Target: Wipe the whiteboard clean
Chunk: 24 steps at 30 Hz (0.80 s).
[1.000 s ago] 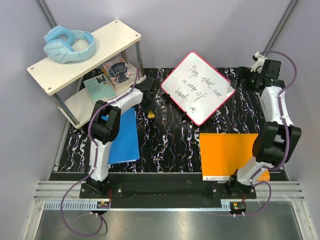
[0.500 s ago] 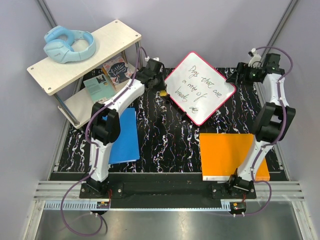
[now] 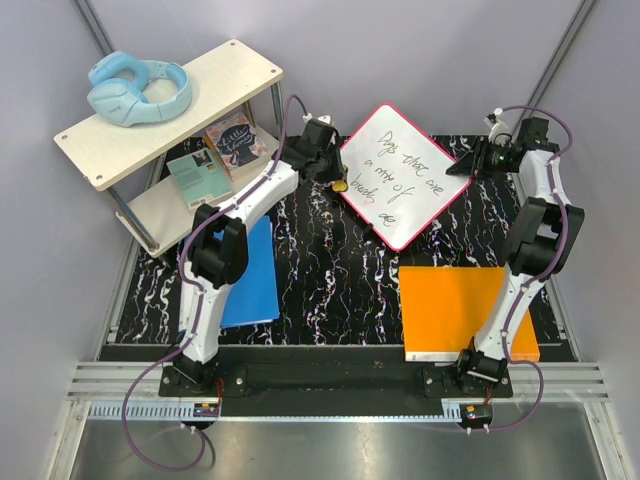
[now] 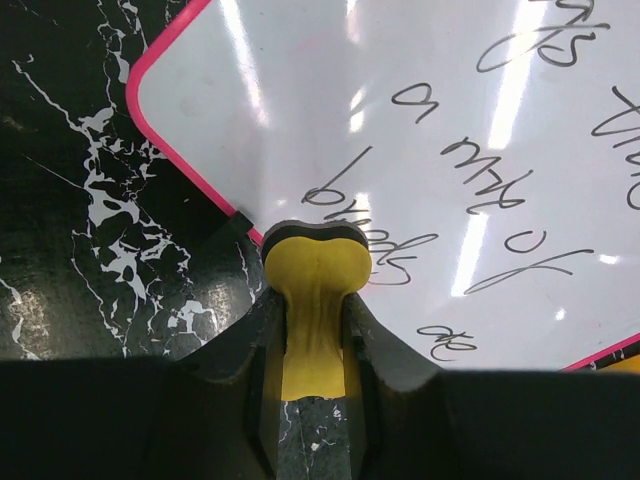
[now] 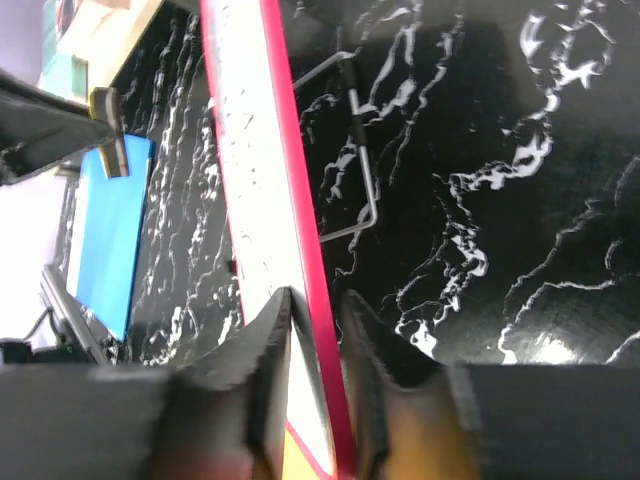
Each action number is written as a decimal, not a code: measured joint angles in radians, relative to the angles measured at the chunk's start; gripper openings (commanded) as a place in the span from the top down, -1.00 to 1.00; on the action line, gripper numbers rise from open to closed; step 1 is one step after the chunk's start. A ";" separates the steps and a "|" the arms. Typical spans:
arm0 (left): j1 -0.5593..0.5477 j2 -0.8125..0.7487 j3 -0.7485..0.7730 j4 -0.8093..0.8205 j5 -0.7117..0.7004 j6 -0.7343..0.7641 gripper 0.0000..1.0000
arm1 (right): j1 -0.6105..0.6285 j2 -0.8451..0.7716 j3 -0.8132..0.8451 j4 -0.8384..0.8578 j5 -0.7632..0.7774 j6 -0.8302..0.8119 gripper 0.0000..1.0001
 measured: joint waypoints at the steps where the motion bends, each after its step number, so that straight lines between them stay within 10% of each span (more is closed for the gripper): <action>1: -0.001 0.000 0.000 0.000 -0.002 0.003 1.00 | 0.000 0.000 0.000 0.002 -0.013 -0.006 0.62; 5: -0.009 0.000 0.000 0.013 -0.019 0.026 1.00 | 0.002 -0.009 -0.002 -0.011 -0.075 -0.023 1.00; 24: -0.032 0.060 -0.056 0.303 -0.078 0.135 1.00 | 0.072 -0.143 -0.036 -0.072 -0.007 -0.162 1.00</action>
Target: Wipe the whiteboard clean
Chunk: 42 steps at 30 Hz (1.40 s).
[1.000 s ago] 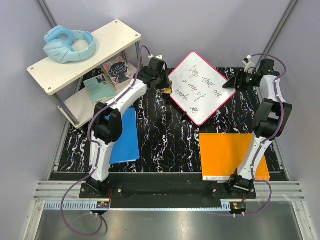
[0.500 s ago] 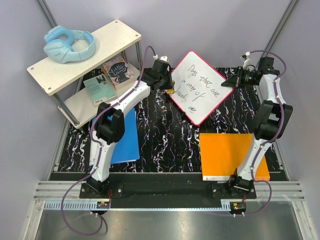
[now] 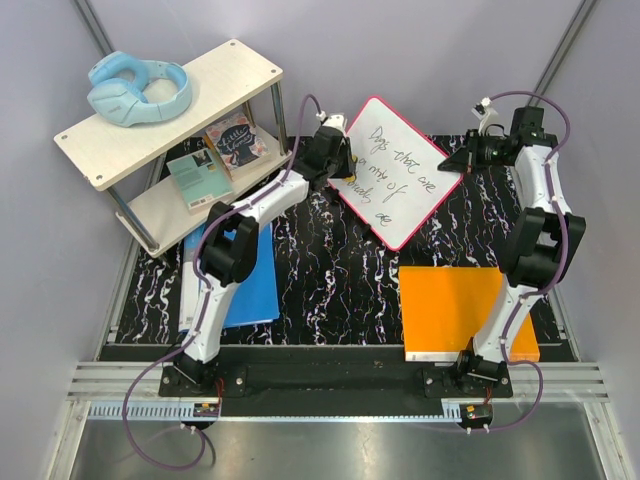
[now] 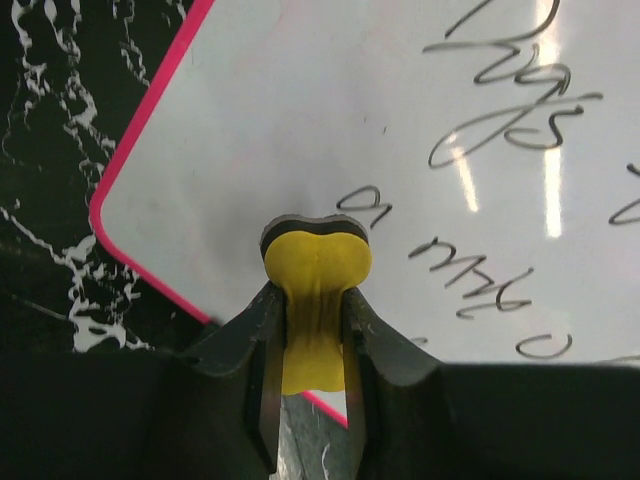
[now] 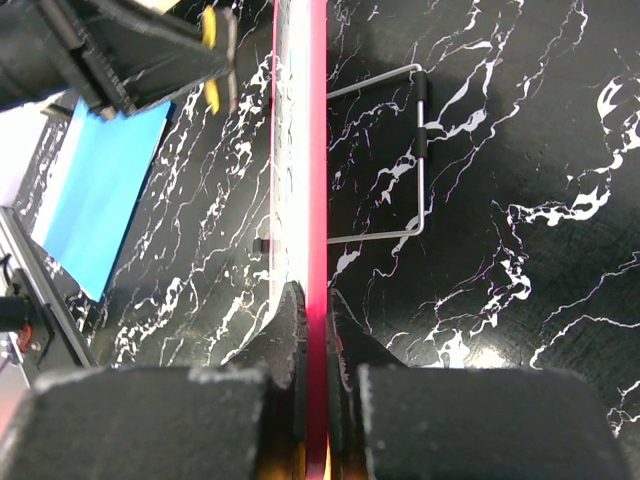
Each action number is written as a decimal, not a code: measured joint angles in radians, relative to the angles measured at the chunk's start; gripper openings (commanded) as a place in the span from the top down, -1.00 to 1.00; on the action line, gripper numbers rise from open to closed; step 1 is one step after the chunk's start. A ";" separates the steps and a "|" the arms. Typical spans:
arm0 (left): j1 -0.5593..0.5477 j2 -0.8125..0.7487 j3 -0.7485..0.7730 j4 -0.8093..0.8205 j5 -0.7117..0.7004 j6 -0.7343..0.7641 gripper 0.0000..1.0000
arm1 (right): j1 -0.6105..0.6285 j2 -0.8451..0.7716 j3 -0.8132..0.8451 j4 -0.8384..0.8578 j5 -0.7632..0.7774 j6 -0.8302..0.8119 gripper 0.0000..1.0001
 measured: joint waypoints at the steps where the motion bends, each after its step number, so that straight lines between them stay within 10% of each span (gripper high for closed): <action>1: -0.001 0.008 0.000 0.028 -0.004 0.005 1.00 | 0.001 -0.003 -0.002 -0.003 0.000 -0.010 1.00; 42: -0.225 -0.004 -0.203 0.595 0.262 0.115 1.00 | 0.060 -0.045 0.056 -0.122 0.119 -0.136 1.00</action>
